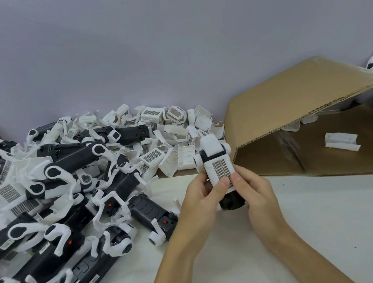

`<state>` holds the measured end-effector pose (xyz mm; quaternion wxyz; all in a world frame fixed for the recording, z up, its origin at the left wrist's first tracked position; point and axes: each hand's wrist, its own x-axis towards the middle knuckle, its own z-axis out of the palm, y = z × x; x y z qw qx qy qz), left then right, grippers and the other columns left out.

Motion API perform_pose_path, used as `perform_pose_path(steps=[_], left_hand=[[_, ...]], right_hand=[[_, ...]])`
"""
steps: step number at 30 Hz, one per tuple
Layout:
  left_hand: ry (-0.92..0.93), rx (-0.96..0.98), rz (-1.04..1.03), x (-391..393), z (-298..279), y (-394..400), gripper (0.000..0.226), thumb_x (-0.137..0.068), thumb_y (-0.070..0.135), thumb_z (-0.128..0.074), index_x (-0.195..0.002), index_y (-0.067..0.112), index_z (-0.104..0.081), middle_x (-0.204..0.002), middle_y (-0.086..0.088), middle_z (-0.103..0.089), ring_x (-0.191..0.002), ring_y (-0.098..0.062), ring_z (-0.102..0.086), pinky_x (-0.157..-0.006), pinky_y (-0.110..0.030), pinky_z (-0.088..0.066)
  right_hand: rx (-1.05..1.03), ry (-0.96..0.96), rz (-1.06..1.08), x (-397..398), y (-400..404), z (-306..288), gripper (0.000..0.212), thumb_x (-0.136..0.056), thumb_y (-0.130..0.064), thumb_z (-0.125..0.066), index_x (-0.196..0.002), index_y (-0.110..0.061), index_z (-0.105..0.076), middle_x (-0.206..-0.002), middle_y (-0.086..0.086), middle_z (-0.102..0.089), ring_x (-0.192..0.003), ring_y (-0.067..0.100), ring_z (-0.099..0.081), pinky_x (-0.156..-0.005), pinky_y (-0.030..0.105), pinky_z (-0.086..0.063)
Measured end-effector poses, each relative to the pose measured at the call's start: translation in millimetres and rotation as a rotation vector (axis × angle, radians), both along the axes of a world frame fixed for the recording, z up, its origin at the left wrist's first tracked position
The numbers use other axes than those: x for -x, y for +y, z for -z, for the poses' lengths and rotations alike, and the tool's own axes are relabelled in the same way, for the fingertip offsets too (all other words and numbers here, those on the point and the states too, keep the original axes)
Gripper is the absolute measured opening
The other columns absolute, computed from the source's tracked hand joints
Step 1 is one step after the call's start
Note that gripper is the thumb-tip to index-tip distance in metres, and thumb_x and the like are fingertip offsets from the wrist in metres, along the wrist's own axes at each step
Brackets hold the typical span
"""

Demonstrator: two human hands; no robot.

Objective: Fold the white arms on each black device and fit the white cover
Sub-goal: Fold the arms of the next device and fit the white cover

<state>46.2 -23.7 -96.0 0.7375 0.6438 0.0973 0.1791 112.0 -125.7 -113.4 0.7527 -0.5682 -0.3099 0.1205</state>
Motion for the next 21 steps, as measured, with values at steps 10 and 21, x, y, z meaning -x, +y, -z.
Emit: perform_pose_path(steps=[10, 21], left_hand=[[-0.04, -0.037, -0.105, -1, -3, -5, 0.026, -0.098, 0.015, -0.061, -0.124, 0.014, -0.064, -0.101, -0.008, -0.077, -0.099, -0.02, -0.073, -0.082, -0.024, -0.057], [-0.085, 0.334, -0.212, -8, -10, -12, 0.049, -0.082, 0.05, -0.058, -0.108, 0.011, -0.074, -0.102, -0.009, -0.077, -0.089, -0.018, -0.075, -0.073, -0.025, -0.058]], right_hand=[[0.057, -0.098, 0.17, 5, 4, -1, 0.026, -0.103, -0.018, -0.051, -0.117, -0.027, -0.07, -0.103, -0.011, -0.076, -0.098, 0.008, -0.071, -0.079, 0.021, -0.056], [0.188, -0.242, 0.263, 8, 7, 4, 0.067, -0.078, -0.034, -0.083, -0.133, -0.046, -0.045, -0.122, -0.033, -0.057, -0.119, -0.009, -0.054, -0.091, 0.003, -0.041]])
